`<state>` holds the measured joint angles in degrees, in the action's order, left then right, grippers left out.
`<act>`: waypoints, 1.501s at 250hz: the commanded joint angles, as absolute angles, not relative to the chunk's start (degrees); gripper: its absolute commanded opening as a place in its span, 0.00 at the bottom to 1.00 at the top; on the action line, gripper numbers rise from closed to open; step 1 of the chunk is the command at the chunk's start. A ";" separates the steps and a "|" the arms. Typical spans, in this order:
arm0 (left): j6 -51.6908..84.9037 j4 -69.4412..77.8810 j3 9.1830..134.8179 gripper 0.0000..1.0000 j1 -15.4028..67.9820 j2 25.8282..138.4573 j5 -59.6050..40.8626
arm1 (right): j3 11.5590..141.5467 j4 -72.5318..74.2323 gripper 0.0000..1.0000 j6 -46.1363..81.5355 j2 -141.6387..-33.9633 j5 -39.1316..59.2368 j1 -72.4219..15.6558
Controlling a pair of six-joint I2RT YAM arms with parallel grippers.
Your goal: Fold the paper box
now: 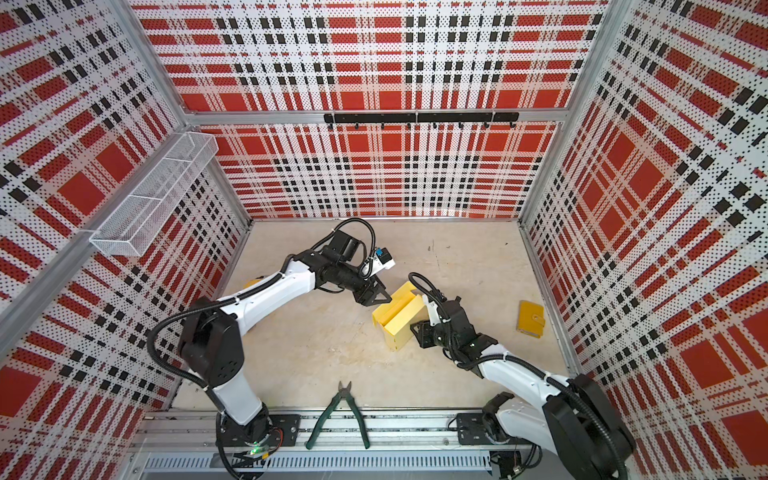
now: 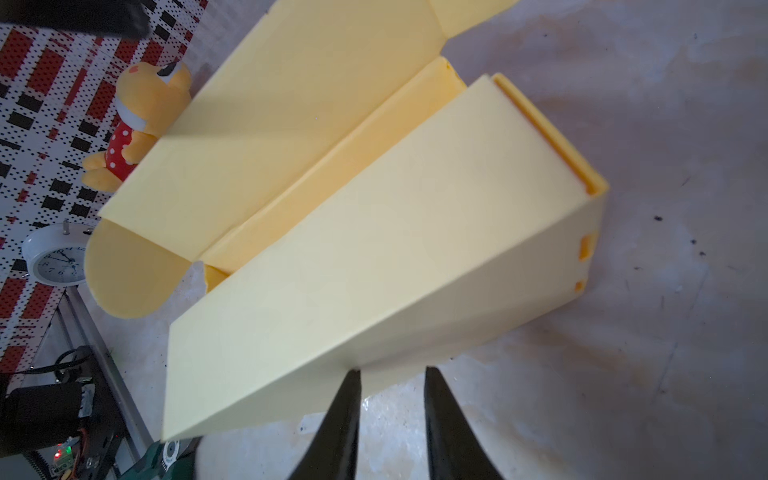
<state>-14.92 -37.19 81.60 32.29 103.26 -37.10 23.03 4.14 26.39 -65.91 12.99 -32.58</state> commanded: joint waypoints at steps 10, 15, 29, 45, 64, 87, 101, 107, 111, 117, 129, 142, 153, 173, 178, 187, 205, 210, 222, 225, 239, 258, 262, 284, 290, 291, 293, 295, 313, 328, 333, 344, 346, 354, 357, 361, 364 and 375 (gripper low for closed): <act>-5.64 -34.22 82.38 0.59 32.08 105.53 -42.60 | 22.50 10.83 0.29 27.68 -67.21 13.36 -33.27; -4.70 -33.84 82.15 0.59 32.40 105.40 -43.82 | 22.50 11.25 0.29 27.79 -67.40 13.40 -33.39; -3.27 -32.99 81.42 0.58 33.96 104.70 -45.79 | 22.64 12.42 0.29 28.05 -67.97 13.16 -33.93; -3.06 -32.89 80.80 0.57 35.72 103.75 -46.66 | 22.60 14.93 0.28 28.83 -69.24 12.41 -34.64; -2.90 -33.34 80.38 0.57 37.20 102.96 -46.05 | 22.35 19.28 0.28 29.98 -71.21 11.75 -35.56; -3.56 -34.24 79.87 0.56 38.59 102.49 -42.63 | 22.10 25.22 0.27 31.37 -73.90 10.74 -36.70; -5.18 -35.22 79.85 0.55 39.42 102.39 -40.69 | 22.05 28.36 0.26 31.94 -75.23 9.88 -37.54; -6.24 -35.90 80.04 0.54 39.73 102.47 -40.13 | 22.04 29.62 0.26 32.07 -75.74 9.47 -37.82; -7.02 -36.44 80.21 0.54 39.99 102.56 -39.50 | 21.99 30.40 0.26 32.13 -76.11 9.29 -37.97; -8.21 -37.17 80.54 0.53 40.26 102.72 -38.22 | 21.97 31.44 0.26 32.19 -76.62 9.00 -38.11; -10.46 -38.61 81.09 0.51 40.67 102.98 -35.16 | 21.65 33.75 0.26 32.50 -77.44 8.18 -38.24; -12.91 -39.73 81.62 0.51 40.71 103.26 -32.11 | 21.12 36.35 0.26 32.89 -78.22 7.29 -38.32; -15.02 -40.72 82.15 0.50 40.52 103.47 -29.75 | 20.99 37.42 0.26 33.05 -78.78 6.72 -38.30; -17.74 -41.66 82.79 0.50 39.59 103.75 -26.59 | 21.65 37.73 0.26 32.89 -79.89 6.50 -38.25; -18.27 -41.71 82.88 0.50 39.40 103.71 -25.88 | 21.90 37.91 0.26 32.72 -80.28 6.63 -38.25; -18.99 -41.75 82.99 0.50 38.97 103.54 -24.80 | 22.27 38.15 0.26 32.61 -81.02 7.08 -38.28; -20.48 -41.75 82.84 0.51 38.76 102.65 -24.63 | 22.90 37.15 0.26 32.28 -81.28 7.87 -38.30; -21.16 -41.75 82.75 0.51 38.83 102.22 -24.74 | 22.91 36.47 0.26 32.25 -80.91 7.89 -38.30; -22.03 -41.41 82.45 0.52 38.86 100.99 -25.19 | 22.85 33.75 0.26 32.02 -79.36 7.92 -38.27; -22.11 -41.40 82.44 0.52 38.88 100.72 -25.42 | 22.81 32.82 0.27 32.00 -78.86 7.99 -38.29; -21.76 -41.44 82.81 0.53 38.39 99.49 -26.48 | 22.47 28.17 0.27 31.91 -76.00 8.54 -38.27; -20.97 -41.13 83.85 0.52 37.12 98.70 -27.51 | 21.42 22.15 0.27 32.14 -70.85 9.64 -38.45; -20.79 -41.05 84.27 0.51 36.86 98.73 -27.43 | 21.36 20.60 0.27 32.08 -69.71 9.92 -38.43; -20.11 -40.91 85.74 0.45 35.06 100.35 -26.86 | 22.63 10.96 0.27 31.09 -63.13 10.18 -38.55; -19.83 -41.10 86.17 0.43 34.54 100.88 -26.72 | 23.47 8.25 0.27 30.58 -61.45 9.80 -38.50; -19.80 -41.12 86.19 0.43 34.50 100.98 -26.72 | 23.69 7.77 0.27 30.50 -61.18 9.73 -38.50; -19.78 -41.24 86.28 0.42 34.33 101.16 -26.72 | 24.07 6.82 0.28 30.23 -60.65 9.64 -38.54; -19.78 -41.29 86.37 0.42 34.20 101.34 -26.76 | 24.43 5.92 0.28 30.06 -60.16 9.44 -38.51; -20.80 -40.95 85.65 0.37 33.59 101.95 -25.81 | 29.30 -1.19 0.28 27.29 -57.36 6.94 -38.50; -21.34 -39.55 83.93 0.34 33.66 102.08 -25.19 | 33.57 -3.98 0.29 25.93 -57.96 5.65 -38.00; -21.31 -39.26 83.49 0.34 33.65 102.25 -25.30 | 34.78 -4.13 0.29 23.97 -58.84 5.88 -37.62; -21.54 -39.03 82.85 0.33 33.94 102.84 -25.81 | 37.35 -3.15 0.29 22.68 -61.75 7.34 -36.75; -21.60 -38.96 82.74 0.33 33.95 102.94 -25.83 | 37.77 -2.87 0.29 22.54 -62.41 7.72 -36.46; -22.16 -38.77 82.33 0.33 34.28 103.46 -25.73 | 39.35 -1.87 0.29 21.84 -65.30 9.46 -35.52; -22.34 -38.68 82.13 0.33 34.50 103.60 -25.53 | 39.97 -1.51 0.28 21.60 -66.43 10.06 -35.28; -22.54 -38.47 81.82 0.33 34.68 103.92 -25.22 | 40.71 -1.14 0.28 21.19 -67.93 10.68 -34.89; -22.70 -38.35 81.61 0.33 34.89 104.15 -24.88 | 41.37 -0.88 0.28 20.84 -69.06 11.05 -34.68; -23.07 -37.45 80.27 0.33 35.19 104.94 -24.17 | 43.24 0.02 0.28 19.78 -73.03 12.26 -34.01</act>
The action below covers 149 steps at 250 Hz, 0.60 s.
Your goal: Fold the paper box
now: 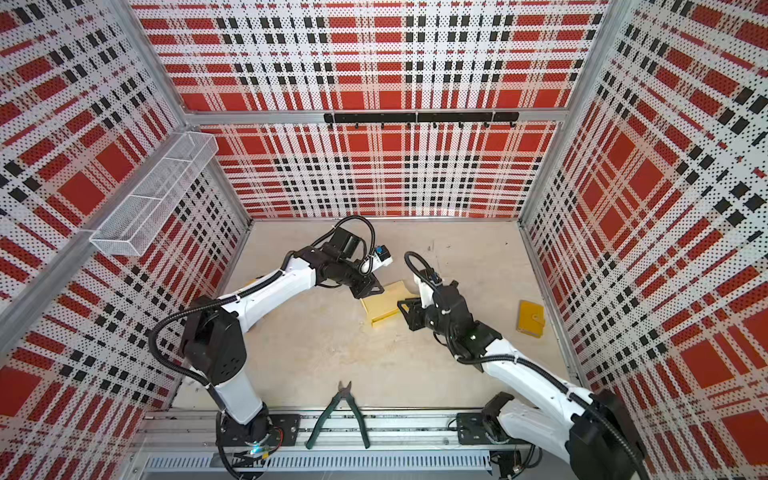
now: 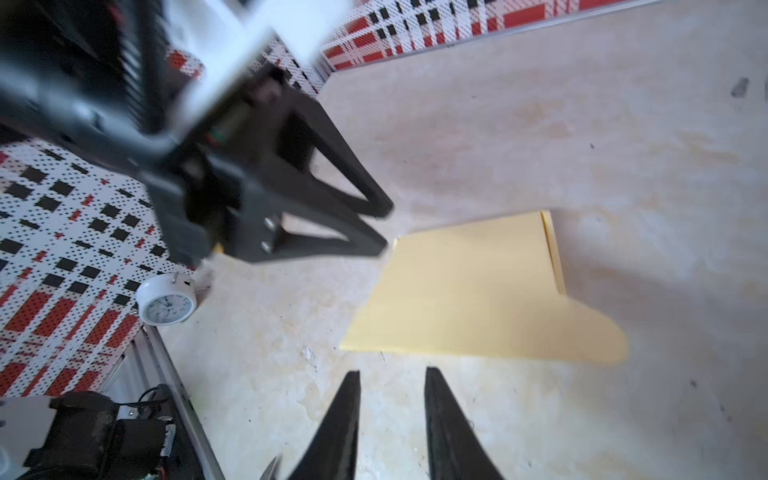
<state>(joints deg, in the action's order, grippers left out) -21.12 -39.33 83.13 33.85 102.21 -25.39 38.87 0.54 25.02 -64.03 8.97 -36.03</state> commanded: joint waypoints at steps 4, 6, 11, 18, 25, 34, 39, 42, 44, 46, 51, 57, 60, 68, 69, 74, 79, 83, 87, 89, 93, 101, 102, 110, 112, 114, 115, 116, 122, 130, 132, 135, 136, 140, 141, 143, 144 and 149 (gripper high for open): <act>-23.02 -37.02 79.67 0.33 35.26 105.21 -23.91 | 43.76 0.40 0.28 19.42 -74.40 12.86 -33.72; -22.98 -36.79 79.40 0.33 35.36 105.29 -23.73 | 44.01 0.60 0.27 19.31 -75.11 13.19 -33.52; -22.89 -36.22 78.52 0.33 35.37 105.58 -23.18 | 44.51 1.05 0.27 19.10 -76.77 13.93 -33.04; -22.77 -35.30 77.21 0.32 35.54 105.87 -22.48 | 44.86 1.82 0.27 19.07 -78.98 14.74 -32.35; -22.81 -34.25 75.78 0.32 35.59 105.99 -22.21 | 44.84 2.83 0.26 19.20 -81.08 15.52 -31.90; -22.78 -32.93 74.17 0.32 35.68 106.16 -21.64 | 44.38 4.60 0.26 19.66 -83.50 16.45 -31.35; -22.79 -32.28 73.38 0.31 35.68 106.31 -21.07 | 43.85 5.74 0.26 19.91 -84.76 16.88 -31.06; -22.72 -32.00 73.01 0.31 35.76 106.40 -20.71 | 43.53 6.46 0.26 20.21 -85.46 17.07 -30.86; -22.82 -31.82 72.79 0.31 35.77 106.54 -20.49 | 43.20 6.96 0.26 20.30 -85.90 17.12 -30.77; -22.95 -31.73 72.62 0.30 35.73 106.64 -20.35 | 42.88 7.45 0.26 20.59 -86.36 17.20 -30.72; -23.35 -31.51 72.24 0.31 35.85 106.88 -20.01 | 42.22 8.70 0.25 21.05 -87.49 17.54 -30.47; -23.07 -31.67 72.35 0.31 35.79 107.30 -19.10 | 41.37 10.40 0.25 21.62 -88.77 17.93 -30.22; -22.86 -31.94 72.64 0.31 35.85 107.64 -18.71 | 40.90 11.35 0.25 21.96 -89.42 18.13 -30.17; -22.64 -32.40 73.30 0.30 35.82 108.31 -18.32 | 39.71 13.78 0.25 22.71 -91.26 18.70 -29.90; -22.61 -32.46 73.39 0.30 35.80 108.34 -18.35 | 39.59 14.10 0.25 22.82 -91.46 18.80 -29.89; -22.72 -32.72 73.74 0.30 35.64 108.67 -18.29 | 39.04 15.33 0.24 23.25 -92.59 19.10 -29.78; -22.77 -32.99 74.03 0.30 35.58 109.01 -18.35 | 38.54 16.40 0.24 23.63 -93.74 19.32 -29.71; -22.85 -33.12 74.29 0.29 35.53 109.17 -18.31 | 38.29 17.28 0.24 23.91 -94.56 19.64 -29.68; -22.91 -33.22 74.43 0.29 35.49 109.31 -18.20 | 37.93 18.14 0.23 24.11 -95.34 19.83 -29.66; -22.93 -33.29 74.48 0.29 35.50 109.31 -18.15 | 37.78 18.53 0.23 24.22 -95.69 19.97 -29.63; -22.96 -33.31 74.58 0.29 35.49 109.36 -18.15 | 37.52 19.32 0.23 24.48 -96.41 20.17 -29.58; -22.77 -33.35 74.53 0.29 35.51 109.21 -18.24 | 37.04 20.63 0.23 24.97 -97.45 20.45 -29.60; -22.72 -33.38 74.58 0.29 35.47 109.19 -18.26 | 36.98 20.78 0.23 25.01 -97.50 20.51 -29.56; -22.60 -33.55 74.52 0.29 35.50 108.87 -18.42 | 36.46 21.86 0.22 25.21 -97.85 20.82 -29.62; -22.57 -33.57 74.51 0.30 35.51 108.78 -18.45 | 36.38 21.99 0.22 25.16 -97.83 20.83 -29.58; -22.56 -33.57 74.53 0.30 35.46 108.58 -18.45 | 36.25 22.04 0.22 25.21 -97.76 20.85 -29.61; -22.57 -33.57 74.53 0.30 35.44 108.48 -18.46 | 36.23 22.10 0.22 25.22 -97.75 20.88 -29.61; -22.58 -33.57 74.53 0.30 35.47 108.38 -18.46 | 36.18 22.12 0.22 25.22 -97.74 20.90 -29.62; -22.60 -33.57 74.45 0.32 35.33 107.77 -18.26 | 36.08 22.02 0.22 25.18 -97.29 20.80 -29.59; -22.70 -33.66 74.52 0.35 35.03 106.88 -17.89 | 35.90 21.45 0.22 25.22 -96.10 20.53 -29.55; -22.75 -33.73 74.57 0.35 34.95 106.74 -17.81 | 35.85 21.27 0.22 25.18 -95.81 20.42 -29.56; -22.63 -33.81 74.68 0.37 34.66 106.44 -17.76 | 35.79 20.89 0.22 25.20 -95.21 20.43 -29.53; -22.56 -33.87 74.74 0.37 34.60 106.39 -17.76 | 35.83 20.73 0.22 25.17 -94.98 20.41 -29.49; -22.44 -34.07 74.98 0.40 34.28 106.09 -17.73 | 35.91 19.98 0.22 25.16 -94.16 20.34 -29.53; -22.38 -34.13 75.07 0.40 34.19 106.04 -17.70 | 35.89 19.79 0.22 25.19 -93.88 20.32 -29.53; -22.27 -34.24 75.24 0.41 33.95 105.94 -17.70 | 36.00 19.38 0.22 25.11 -93.43 20.24 -29.47; -22.21 -34.30 75.32 0.42 33.85 105.88 -17.68 | 36.06 19.18 0.22 25.03 -93.21 20.23 -29.50; -21.80 -34.76 75.83 0.43 33.24 105.62 -17.75 | 36.19 17.98 0.23 24.66 -91.92 20.01 -29.51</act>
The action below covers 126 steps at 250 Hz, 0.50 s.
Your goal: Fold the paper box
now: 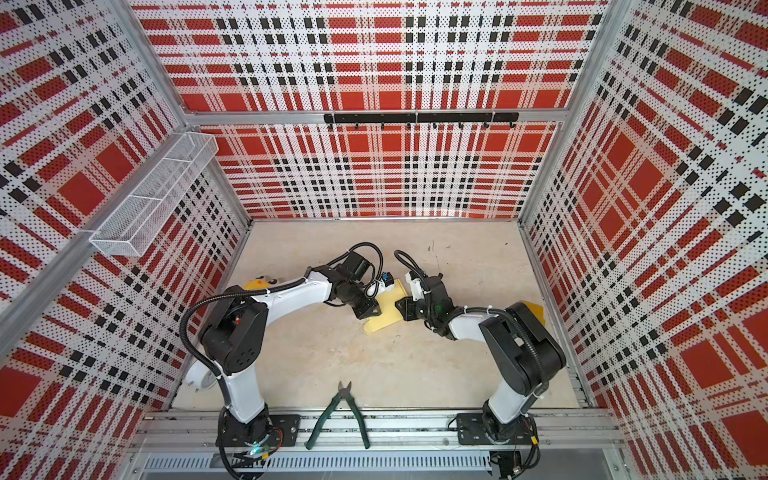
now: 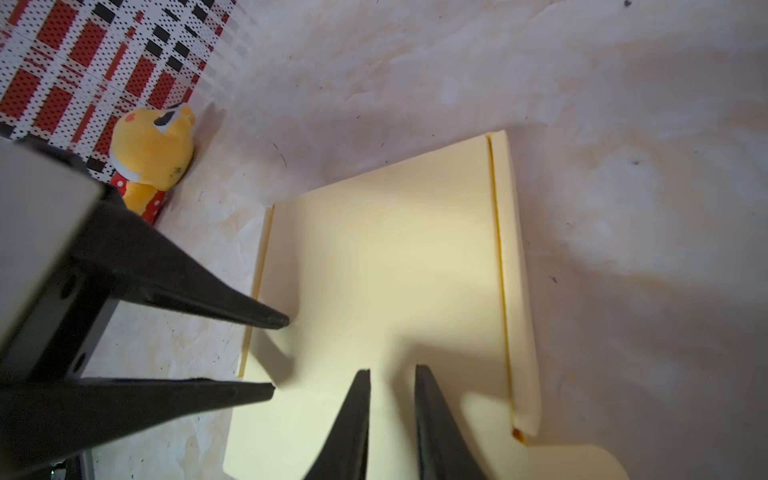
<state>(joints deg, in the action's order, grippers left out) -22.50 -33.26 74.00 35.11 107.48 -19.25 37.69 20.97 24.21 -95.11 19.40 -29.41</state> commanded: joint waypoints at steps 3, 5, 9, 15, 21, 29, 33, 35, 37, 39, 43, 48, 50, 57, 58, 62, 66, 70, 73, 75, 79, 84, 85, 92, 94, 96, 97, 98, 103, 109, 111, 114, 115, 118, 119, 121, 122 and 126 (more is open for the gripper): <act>-21.47 -34.96 76.18 0.43 32.84 105.50 -17.84 | 36.36 17.12 0.23 24.39 -91.14 19.82 -29.48; -21.23 -35.15 76.44 0.43 32.56 105.43 -17.95 | 36.49 16.59 0.23 24.18 -90.59 19.68 -29.52; -20.65 -35.49 76.89 0.44 31.85 105.34 -18.28 | 36.82 15.24 0.24 23.83 -89.56 19.33 -29.48; -19.49 -35.81 77.55 0.44 30.93 105.14 -19.02 | 37.31 13.17 0.25 23.29 -88.02 18.84 -29.44; -17.89 -35.91 77.90 0.44 29.97 104.91 -19.83 | 37.94 11.06 0.26 22.53 -86.69 18.31 -29.35; -15.16 -35.50 77.96 0.45 28.71 104.43 -21.02 | 38.75 8.60 0.28 21.47 -85.17 17.81 -29.18; -13.71 -35.21 77.84 0.45 28.11 104.15 -21.71 | 39.18 7.48 0.29 20.86 -84.75 17.69 -29.04; -12.94 -34.99 77.64 0.45 27.88 104.08 -22.06 | 39.37 7.01 0.30 20.60 -84.51 17.78 -28.95; -12.22 -34.76 77.57 0.46 27.62 103.96 -22.52 | 39.55 6.59 0.30 20.33 -84.26 17.80 -28.86; -11.58 -34.55 77.42 0.46 27.32 103.88 -22.97 | 39.79 6.06 0.31 20.07 -84.10 17.90 -28.73; -10.30 -34.06 76.95 0.48 26.98 103.49 -23.74 | 40.23 5.16 0.31 19.49 -83.71 18.00 -28.46; -8.75 -33.25 76.11 0.51 26.52 103.09 -24.65 | 40.69 4.15 0.33 18.84 -83.38 18.09 -28.06; -8.16 -32.94 75.76 0.53 26.36 102.92 -24.97 | 40.91 3.74 0.33 18.57 -83.36 18.10 -27.91; -6.34 -31.70 74.45 0.59 26.05 102.39 -25.35 | 41.44 2.67 0.36 17.63 -83.18 18.08 -27.19; -6.11 -31.49 74.27 0.60 26.03 102.30 -25.33 | 41.46 2.57 0.36 17.52 -83.16 18.09 -27.04; -5.28 -30.66 73.42 0.63 25.95 101.95 -25.46 | 41.76 2.20 0.37 17.06 -83.22 18.18 -26.57; -4.69 -29.76 72.54 0.64 25.81 101.68 -25.43 | 41.90 1.91 0.38 16.63 -83.46 18.48 -25.99; -4.26 -28.86 71.73 0.65 25.69 101.46 -25.58 | 42.13 1.65 0.38 16.30 -83.60 18.86 -25.38; -4.15 -28.25 71.16 0.65 25.55 101.35 -25.72 | 42.27 1.59 0.38 16.07 -83.87 19.20 -24.87; -3.98 -27.94 70.83 0.65 25.57 101.34 -25.72 | 42.34 1.58 0.38 15.88 -84.03 19.48 -24.52; -3.89 -27.56 70.41 0.65 25.41 101.46 -25.79 | 42.51 1.58 0.38 15.62 -84.38 20.03 -23.90; -3.59 -27.34 70.10 0.65 25.30 101.73 -25.92 | 42.90 1.65 0.38 15.29 -84.94 20.78 -23.18; -3.51 -27.34 70.08 0.65 25.31 101.80 -25.92 | 42.94 1.70 0.38 15.25 -85.05 20.94 -23.01; -2.45 -26.96 69.99 0.65 25.05 102.33 -26.21 | 43.48 1.92 0.38 14.74 -85.93 22.04 -22.26; -2.02 -26.80 69.93 0.65 24.98 102.42 -26.37 | 43.70 1.93 0.38 14.52 -86.24 22.25 -22.13; -1.56 -26.56 69.82 0.64 24.97 102.53 -26.54 | 43.93 1.87 0.38 14.33 -86.58 22.46 -22.03; -1.31 -26.47 69.76 0.64 24.92 102.59 -26.63 | 44.07 1.86 0.38 14.20 -86.75 22.57 -22.00; -1.09 -26.33 69.73 0.64 24.90 102.63 -26.72 | 44.23 1.81 0.38 14.09 -86.92 22.62 -21.99; 0.33 -25.64 69.34 0.64 24.71 102.86 -27.25 | 44.92 1.49 0.38 13.46 -87.80 22.88 -21.97; 2.37 -24.78 68.88 0.64 24.61 103.02 -27.71 | 45.89 0.76 0.38 12.76 -88.99 23.41 -21.97; 3.08 -24.54 68.70 0.64 24.61 103.08 -27.91 | 46.30 0.48 0.38 12.51 -89.35 23.67 -21.97; 3.99 -24.00 68.27 0.64 24.61 103.09 -28.25 | 46.80 0.06 0.38 12.29 -90.05 24.00 -21.94; 4.24 -23.82 68.15 0.64 24.61 103.09 -28.41 | 47.00 -0.06 0.38 12.21 -90.29 24.13 -21.96; 5.03 -23.29 67.75 0.64 24.61 103.10 -28.87 | 47.47 -0.37 0.38 11.95 -90.94 24.37 -21.97; 5.24 -23.12 67.62 0.64 24.65 103.10 -29.07 | 47.60 -0.54 0.38 11.86 -91.17 24.40 -21.97; 5.68 -22.76 67.35 0.64 24.66 103.10 -29.44 | 47.75 -0.58 0.38 11.82 -91.33 24.46 -21.97; 5.87 -22.59 67.25 0.64 24.72 103.10 -29.62 | 47.82 -0.73 0.38 11.82 -91.76 24.46 -21.97; 6.44 -22.09 66.73 0.64 24.83 103.16 -30.36 | 48.30 -1.02 0.38 11.53 -92.69 24.76 -21.97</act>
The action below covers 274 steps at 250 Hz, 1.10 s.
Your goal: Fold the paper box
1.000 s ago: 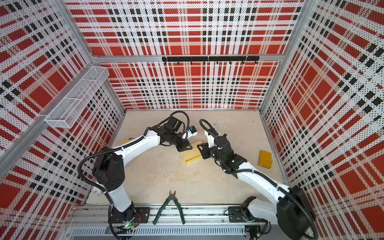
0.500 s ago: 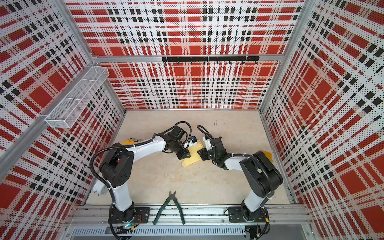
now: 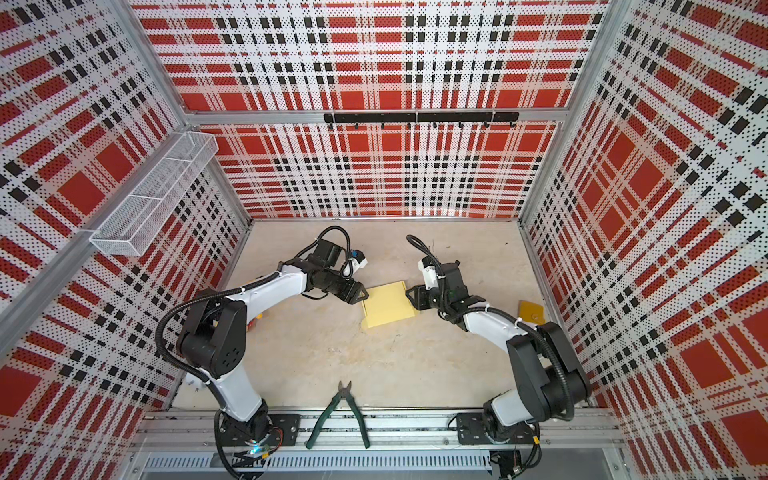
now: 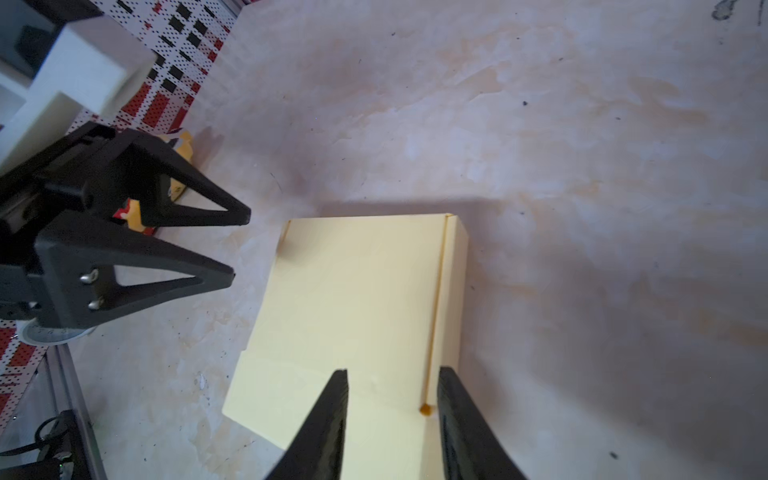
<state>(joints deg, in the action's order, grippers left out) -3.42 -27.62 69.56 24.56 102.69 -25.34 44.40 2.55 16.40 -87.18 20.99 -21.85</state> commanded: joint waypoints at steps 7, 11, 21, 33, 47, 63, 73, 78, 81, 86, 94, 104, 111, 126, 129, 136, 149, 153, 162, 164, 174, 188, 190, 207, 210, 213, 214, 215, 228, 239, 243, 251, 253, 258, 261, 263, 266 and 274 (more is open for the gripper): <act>7.53 -21.47 66.08 0.65 25.15 103.34 -31.10 | 48.59 -0.90 0.38 11.51 -93.80 25.04 -21.95; 8.33 -21.17 65.74 0.65 25.34 103.36 -31.04 | 48.74 -0.58 0.38 11.54 -94.63 25.23 -21.97; 10.54 -20.13 64.70 0.66 25.69 103.55 -30.38 | 49.14 -0.10 0.38 11.69 -96.40 25.87 -21.96; 12.91 -19.29 63.59 0.66 25.84 103.87 -29.36 | 49.74 -0.30 0.38 11.69 -98.25 26.94 -21.97; 15.56 -18.39 61.82 0.62 25.76 103.95 -26.19 | 50.29 -0.67 0.37 11.60 -99.51 27.32 -21.97; 19.33 -17.18 59.91 0.62 25.84 104.30 -24.67 | 51.35 -1.71 0.37 11.36 -100.59 27.74 -21.97; 20.94 -16.23 59.12 0.60 25.92 105.03 -25.68 | 52.22 -2.50 0.37 11.28 -101.08 28.37 -22.04; 21.71 -15.89 58.86 0.59 26.09 105.39 -26.10 | 52.56 -2.69 0.37 11.29 -101.24 28.67 -22.06; 22.13 -15.73 58.76 0.58 26.17 105.57 -26.17 | 52.76 -2.88 0.37 11.32 -101.25 28.85 -22.05; 22.54 -15.30 58.65 0.58 26.47 105.93 -26.55 | 53.05 -3.11 0.37 11.34 -101.32 29.18 -22.06; 22.59 -14.63 58.70 0.58 26.97 106.50 -27.61 | 53.54 -3.45 0.37 11.34 -101.32 29.75 -22.06; 22.54 -13.92 59.16 0.56 27.31 107.40 -29.44 | 54.07 -3.76 0.37 11.58 -101.24 30.30 -21.98; 22.29 -13.80 59.61 0.54 27.41 107.94 -30.25 | 54.46 -3.83 0.38 11.81 -101.18 30.63 -21.97; 22.30 -13.88 60.37 0.50 27.21 108.84 -30.43 | 54.89 -3.22 0.41 12.81 -101.38 32.23 -21.58; 22.51 -13.89 60.45 0.48 27.04 109.00 -30.36 | 54.99 -2.96 0.42 13.16 -101.48 32.58 -21.42; 22.94 -13.73 60.32 0.44 26.47 109.28 -30.20 | 55.09 -2.52 0.44 13.88 -101.66 33.51 -21.07; 23.83 -13.41 59.59 0.39 25.45 109.62 -29.72 | 55.56 -2.05 0.47 15.78 -102.08 34.67 -20.00; 24.07 -13.29 59.32 0.37 25.06 109.75 -29.59 | 55.66 -1.98 0.48 16.36 -102.15 35.29 -19.54; 24.33 -13.00 58.71 0.34 24.34 109.82 -29.39 | 55.81 -1.31 0.49 17.51 -102.52 36.70 -18.55; 24.34 -12.96 58.56 0.33 24.21 109.85 -29.30 | 55.83 -1.14 0.50 17.74 -102.56 37.01 -18.30; 23.90 -12.62 57.96 0.31 23.58 109.78 -29.18 | 56.00 -0.18 0.52 19.18 -102.82 38.72 -17.29; 23.25 -12.16 57.41 0.30 23.02 109.69 -29.17 | 56.41 0.88 0.56 21.24 -103.33 40.94 -16.07; 23.22 -12.14 57.37 0.30 23.03 109.69 -29.11 | 56.55 0.99 0.57 21.50 -103.42 41.28 -16.01; 22.14 -12.03 57.52 0.27 22.53 109.69 -29.35 | 58.34 0.61 0.59 22.82 -104.84 44.17 -15.73; 21.96 -12.00 57.55 0.27 22.44 109.69 -29.49 | 58.88 0.48 0.59 22.97 -105.17 44.65 -15.72; 21.83 -12.04 57.57 0.27 22.46 109.67 -29.65 | 59.27 0.37 0.60 23.21 -105.54 45.12 -15.73; 21.77 -12.04 57.57 0.27 22.44 109.68 -29.68 | 59.39 0.36 0.60 23.25 -105.68 45.24 -15.73; 21.74 -12.04 57.57 0.27 22.38 109.68 -29.74 | 59.44 0.42 0.60 23.36 -105.79 45.38 -15.73; 21.53 -11.71 57.66 0.27 22.26 109.64 -30.60 | 60.47 1.62 0.61 24.88 -107.03 47.17 -15.90; 21.39 -11.16 57.44 0.26 22.23 109.39 -30.97 | 61.02 2.81 0.62 26.80 -108.32 48.04 -15.99; 21.29 -10.83 57.27 0.26 22.22 109.28 -31.14 | 61.25 3.02 0.62 27.32 -108.71 48.36 -16.07; 21.11 -10.46 57.05 0.25 22.17 109.10 -31.49 | 61.85 2.85 0.63 28.03 -109.67 48.99 -16.06; 21.10 -10.39 56.98 0.25 22.15 109.08 -31.52 | 62.00 2.71 0.63 28.08 -109.93 49.10 -16.06; 21.16 -10.22 56.87 0.25 22.14 108.91 -31.64 | 62.54 2.08 0.63 28.05 -110.41 49.21 -16.08; 21.22 -10.09 56.80 0.25 21.99 108.85 -31.83 | 62.79 1.62 0.63 27.98 -110.67 49.17 -16.08; 21.26 -9.97 56.76 0.25 21.93 108.82 -31.93 | 62.96 1.26 0.63 27.96 -110.86 49.08 -16.08; 21.31 -9.82 56.65 0.25 21.85 108.73 -32.12 | 63.32 0.64 0.63 27.74 -111.10 48.94 -16.05; 21.51 -9.37 56.49 0.25 21.64 108.63 -32.58 | 64.08 -1.23 0.63 27.00 -111.52 48.46 -16.08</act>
